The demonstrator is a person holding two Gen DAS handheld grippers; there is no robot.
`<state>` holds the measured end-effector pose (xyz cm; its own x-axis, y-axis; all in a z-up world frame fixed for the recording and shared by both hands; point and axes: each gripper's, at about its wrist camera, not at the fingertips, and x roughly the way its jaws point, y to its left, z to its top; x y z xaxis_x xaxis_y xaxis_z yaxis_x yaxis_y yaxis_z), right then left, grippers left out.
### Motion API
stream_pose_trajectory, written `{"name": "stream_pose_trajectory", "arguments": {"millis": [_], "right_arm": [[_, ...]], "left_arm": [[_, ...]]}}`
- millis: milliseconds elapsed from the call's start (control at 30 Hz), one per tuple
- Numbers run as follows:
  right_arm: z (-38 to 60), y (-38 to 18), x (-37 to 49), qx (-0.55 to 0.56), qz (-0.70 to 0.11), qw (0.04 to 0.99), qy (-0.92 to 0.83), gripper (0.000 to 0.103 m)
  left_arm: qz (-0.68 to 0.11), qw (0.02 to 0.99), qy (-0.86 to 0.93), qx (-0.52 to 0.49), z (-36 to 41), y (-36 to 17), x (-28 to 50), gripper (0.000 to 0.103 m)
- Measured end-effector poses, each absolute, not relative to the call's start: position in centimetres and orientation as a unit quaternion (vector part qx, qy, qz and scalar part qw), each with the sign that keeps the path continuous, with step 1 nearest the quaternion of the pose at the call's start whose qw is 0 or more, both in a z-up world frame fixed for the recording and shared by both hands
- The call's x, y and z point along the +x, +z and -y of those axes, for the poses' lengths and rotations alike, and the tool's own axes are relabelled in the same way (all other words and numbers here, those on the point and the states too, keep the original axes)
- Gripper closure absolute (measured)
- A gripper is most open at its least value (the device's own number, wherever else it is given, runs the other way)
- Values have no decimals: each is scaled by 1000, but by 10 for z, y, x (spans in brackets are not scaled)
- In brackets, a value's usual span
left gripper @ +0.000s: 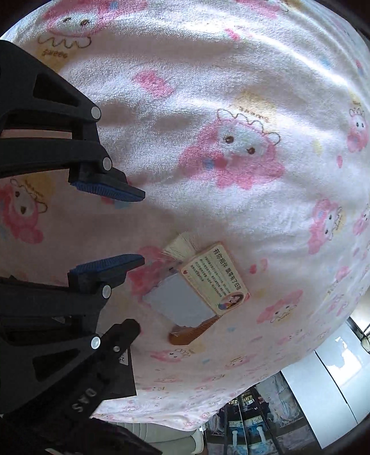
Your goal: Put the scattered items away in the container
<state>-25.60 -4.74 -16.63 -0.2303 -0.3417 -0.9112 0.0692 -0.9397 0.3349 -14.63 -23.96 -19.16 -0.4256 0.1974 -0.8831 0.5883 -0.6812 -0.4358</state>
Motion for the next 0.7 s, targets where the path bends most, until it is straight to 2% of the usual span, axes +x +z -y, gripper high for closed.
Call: {"name": "stream_pose_trajectory", "arguments": {"millis": [167, 267, 400, 433, 467, 500, 700], "right_arm": [[49, -183, -273, 595, 127, 89, -788, 62], [44, -193, -278, 597, 156, 82, -783, 56], [61, -208, -291, 600, 143, 133, -776, 54], [62, -211, -292, 605, 154, 139, -769, 61], [60, -210, -291, 602, 172, 146, -766, 87], [60, -205, -289, 598, 179, 157, -765, 95], [56, -145, -248, 515, 124, 216, -821, 100]], "left_arm": [[-379, 124, -764, 507, 238, -185, -145, 63], [-391, 133, -755, 508, 245, -194, -150, 63], [-409, 146, -731, 526, 252, -211, -156, 63], [-409, 152, -734, 521, 254, -210, -155, 64], [-406, 160, -737, 516, 255, -207, -153, 64], [-404, 166, -740, 512, 256, -205, -151, 64], [-425, 164, -745, 488, 259, -192, -136, 63]]}}
